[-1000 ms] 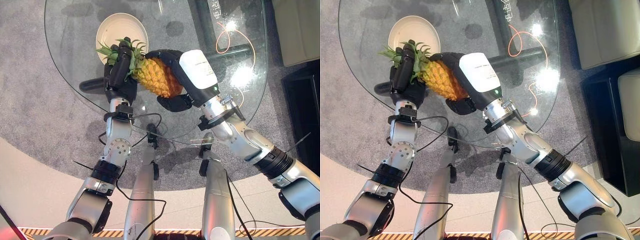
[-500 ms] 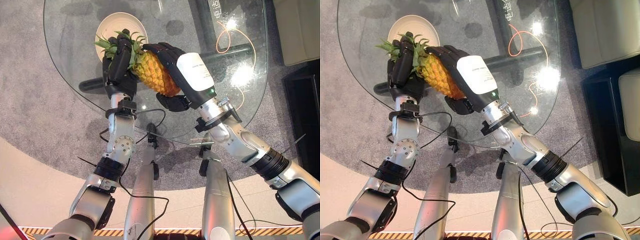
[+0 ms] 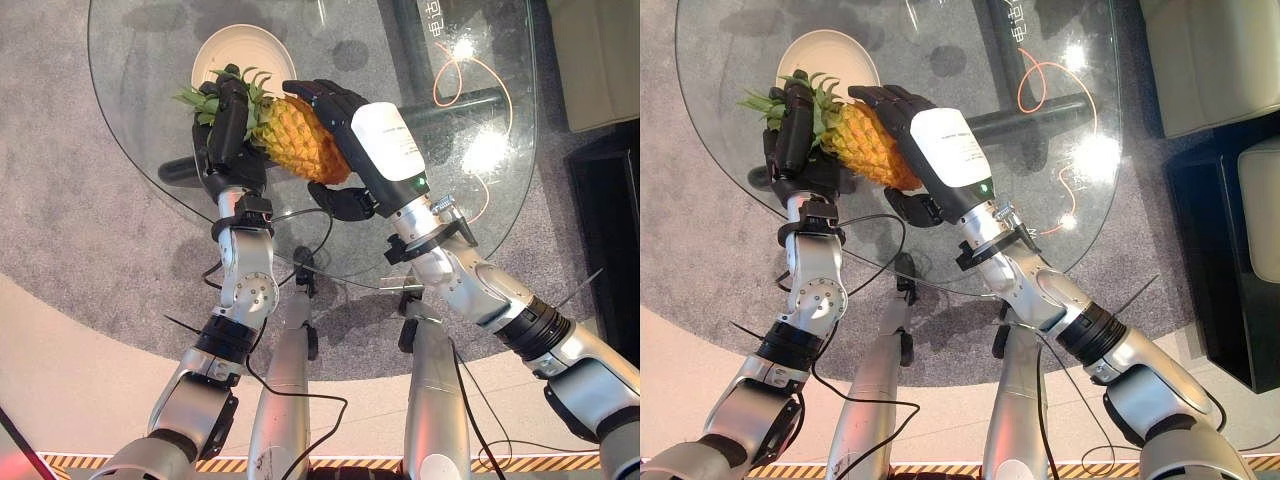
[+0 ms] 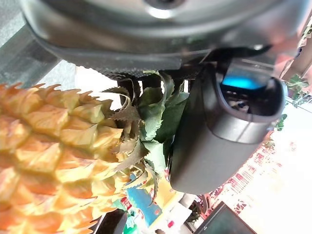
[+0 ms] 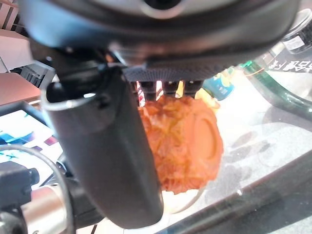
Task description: Pick up the fruit to the plate
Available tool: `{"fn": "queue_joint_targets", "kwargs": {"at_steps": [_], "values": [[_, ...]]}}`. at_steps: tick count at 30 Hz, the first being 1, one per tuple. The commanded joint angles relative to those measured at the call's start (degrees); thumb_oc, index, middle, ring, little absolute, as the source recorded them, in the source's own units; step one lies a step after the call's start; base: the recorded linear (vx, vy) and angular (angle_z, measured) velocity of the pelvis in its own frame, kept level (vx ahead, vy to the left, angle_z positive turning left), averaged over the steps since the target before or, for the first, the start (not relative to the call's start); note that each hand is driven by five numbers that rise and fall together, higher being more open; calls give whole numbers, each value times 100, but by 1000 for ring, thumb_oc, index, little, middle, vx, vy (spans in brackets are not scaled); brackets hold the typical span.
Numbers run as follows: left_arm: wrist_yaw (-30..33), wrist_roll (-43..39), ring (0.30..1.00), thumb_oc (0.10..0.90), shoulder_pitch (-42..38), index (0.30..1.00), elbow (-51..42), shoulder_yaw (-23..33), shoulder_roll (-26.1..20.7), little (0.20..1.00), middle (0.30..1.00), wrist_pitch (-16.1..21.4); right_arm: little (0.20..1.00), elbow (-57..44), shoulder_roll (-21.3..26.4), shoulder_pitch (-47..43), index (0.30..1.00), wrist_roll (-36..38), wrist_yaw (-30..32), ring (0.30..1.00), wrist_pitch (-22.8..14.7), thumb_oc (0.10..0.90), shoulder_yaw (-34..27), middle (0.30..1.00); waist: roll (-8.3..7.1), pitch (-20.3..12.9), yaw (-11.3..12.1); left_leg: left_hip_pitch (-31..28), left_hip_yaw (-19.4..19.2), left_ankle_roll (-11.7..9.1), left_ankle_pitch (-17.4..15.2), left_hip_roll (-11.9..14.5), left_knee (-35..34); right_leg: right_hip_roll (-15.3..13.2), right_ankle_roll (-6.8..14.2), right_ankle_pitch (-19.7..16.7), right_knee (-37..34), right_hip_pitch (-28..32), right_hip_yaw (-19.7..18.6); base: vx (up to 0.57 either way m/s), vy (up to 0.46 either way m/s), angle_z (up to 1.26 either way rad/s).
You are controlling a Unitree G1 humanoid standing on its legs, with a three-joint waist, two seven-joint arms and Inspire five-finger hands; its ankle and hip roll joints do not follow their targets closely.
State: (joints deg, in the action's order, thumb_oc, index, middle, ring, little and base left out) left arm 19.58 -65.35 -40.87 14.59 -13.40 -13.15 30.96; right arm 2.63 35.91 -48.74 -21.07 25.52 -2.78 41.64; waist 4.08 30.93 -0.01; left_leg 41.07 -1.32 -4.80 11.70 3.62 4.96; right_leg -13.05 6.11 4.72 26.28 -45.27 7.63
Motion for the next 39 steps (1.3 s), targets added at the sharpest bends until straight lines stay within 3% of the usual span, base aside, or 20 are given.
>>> {"fn": "queue_joint_targets", "kwargs": {"at_steps": [1,11,27,33,39], "values": [[30,685,300,100,-591,300,-524,336,-126,200,300,741,900,-548,-144,-699,900,-76,634,900,-299,800,-525,900,-13,-114,67,-147,-258,28,-515,-280,149,203,133,-753,-1360,484,289,0,0,0],[533,993,300,100,-648,300,-420,483,-61,200,300,993,900,-538,-212,-686,900,-121,668,900,-265,800,-612,900,-42,-114,67,-155,-254,22,-506,-262,116,212,139,-752,-1374,492,291,0,0,0],[617,974,300,100,-686,300,-379,673,-2,200,300,1379,900,-429,-265,-588,900,-169,795,900,-221,800,-717,900,-38,-114,49,-174,-237,18,-511,-267,84,221,132,-727,-1381,494,259,0,0,0],[1259,1781,300,100,-793,300,-312,751,-37,200,300,1532,900,-304,-255,-582,900,-31,1071,900,-43,800,-795,900,-50,-114,26,-133,-240,7,-506,-257,98,228,126,-747,-1387,452,233,0,0,0],[2143,3024,300,100,-1060,300,23,835,-258,200,300,1578,900,205,-215,-443,900,286,1792,900,118,800,-1078,900,-65,-114,-49,-154,-276,-14,-521,-229,105,246,116,-721,-1362,443,169,3,25,0]]}}
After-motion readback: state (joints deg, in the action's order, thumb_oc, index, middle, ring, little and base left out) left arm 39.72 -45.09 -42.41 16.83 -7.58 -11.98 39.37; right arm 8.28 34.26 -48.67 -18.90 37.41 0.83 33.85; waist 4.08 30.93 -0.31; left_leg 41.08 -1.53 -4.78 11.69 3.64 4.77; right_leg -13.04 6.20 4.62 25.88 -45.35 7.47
